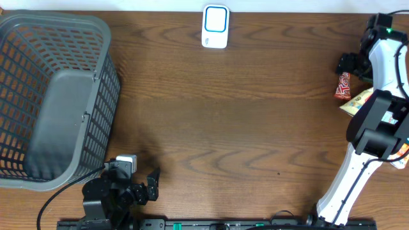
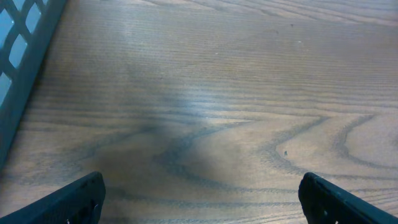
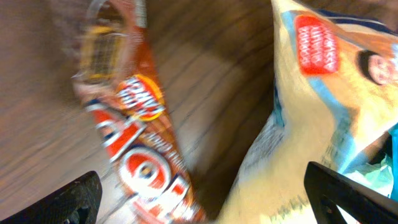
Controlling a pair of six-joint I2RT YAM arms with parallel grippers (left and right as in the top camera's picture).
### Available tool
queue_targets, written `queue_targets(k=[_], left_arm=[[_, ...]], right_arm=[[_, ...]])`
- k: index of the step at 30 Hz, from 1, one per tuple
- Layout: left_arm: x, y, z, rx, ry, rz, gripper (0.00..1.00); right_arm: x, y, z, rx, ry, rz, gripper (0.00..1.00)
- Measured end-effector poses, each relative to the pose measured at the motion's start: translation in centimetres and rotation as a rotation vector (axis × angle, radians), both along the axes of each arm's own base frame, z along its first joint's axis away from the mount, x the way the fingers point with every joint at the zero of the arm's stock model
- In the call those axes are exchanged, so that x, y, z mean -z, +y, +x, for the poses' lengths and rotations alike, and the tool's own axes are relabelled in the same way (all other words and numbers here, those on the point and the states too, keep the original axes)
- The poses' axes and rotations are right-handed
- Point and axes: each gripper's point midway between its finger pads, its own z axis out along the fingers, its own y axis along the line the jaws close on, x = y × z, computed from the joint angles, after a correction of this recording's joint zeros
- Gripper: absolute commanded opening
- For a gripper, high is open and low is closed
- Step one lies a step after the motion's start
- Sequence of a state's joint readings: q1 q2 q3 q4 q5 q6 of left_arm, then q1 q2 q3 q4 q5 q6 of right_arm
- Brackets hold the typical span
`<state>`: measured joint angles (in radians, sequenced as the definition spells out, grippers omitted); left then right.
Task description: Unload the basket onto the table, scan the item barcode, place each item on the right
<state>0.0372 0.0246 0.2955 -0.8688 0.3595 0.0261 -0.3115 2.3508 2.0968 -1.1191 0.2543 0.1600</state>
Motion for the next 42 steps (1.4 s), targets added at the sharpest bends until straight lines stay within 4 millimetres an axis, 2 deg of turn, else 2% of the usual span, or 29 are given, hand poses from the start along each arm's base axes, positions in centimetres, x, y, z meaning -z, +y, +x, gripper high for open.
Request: queue_targets(k=[2,3,4,6,7,8,10,13,14,18,23,27,33,39,42], left_arm=[[0.0,0.0,0.0,0.000,0.000,0.000,0.99],[0.0,0.0,0.0,0.000,0.001,0.000,0.99],[0.0,0.0,0.0,0.000,0.001,0.000,0.99],[0.0,0.0,0.0,0.000,0.000,0.000,0.99],[0.0,0.0,0.0,0.000,0.000,0.000,0.99],[0.0,0.0,0.0,0.000,0.000,0.000,0.99],[0.0,0.0,0.0,0.000,0.000,0.000,0.99],[0.0,0.0,0.0,0.000,0.000,0.000,0.99],[0.0,0.0,0.0,0.000,0.000,0.000,0.99],[0.0,0.0,0.0,0.000,0.000,0.000,0.99],[0.0,0.0,0.0,0.000,0.000,0.000,0.99],[0.0,0.0,0.0,0.000,0.000,0.000,0.99],[0.0,0.0,0.0,0.000,0.000,0.000,0.99],[0.0,0.0,0.0,0.000,0.000,0.000,0.99],[0.0,0.0,0.0,0.000,0.000,0.000,0.99]], right_arm=[[-2.2,1.0,0.4,-0.016,-0.049,0.024,0.99],[-4.0,1.7,0.6,-0.028,-0.090,0.044,0.99],[-6.6,2.6,0.8,-0.044,-0.147,0.064,0.99],[-9.0,3.4,0.7,-0.058,-0.196,0.077,0.99],[-12.8,4.6,0.2,-0.082,-0.270,0.100,0.99],[-15.4,5.4,-0.4,-0.097,-0.320,0.110,0.99],[-20.7,7.4,-2.9,-0.129,-0.405,0.138,0.99],[-26.5,9.6,-6.7,-0.162,-0.501,0.156,0.99],[-29.6,10.8,-10.1,-0.174,-0.548,0.155,0.99],[-34.4,12.7,-15.7,-0.198,-0.658,0.135,0.99],[-38.5,14.1,-20.3,-0.225,-0.797,0.089,0.99],[-40.5,15.3,-24.0,-0.242,-0.879,0.066,0.99],[-41.5,17.0,-29.5,-0.261,-0.943,0.053,0.99],[-42.1,18.2,-32.8,-0.297,-1.037,0.028,0.99],[-41.7,18.8,-34.2,-0.326,-1.099,0.012,0.99]])
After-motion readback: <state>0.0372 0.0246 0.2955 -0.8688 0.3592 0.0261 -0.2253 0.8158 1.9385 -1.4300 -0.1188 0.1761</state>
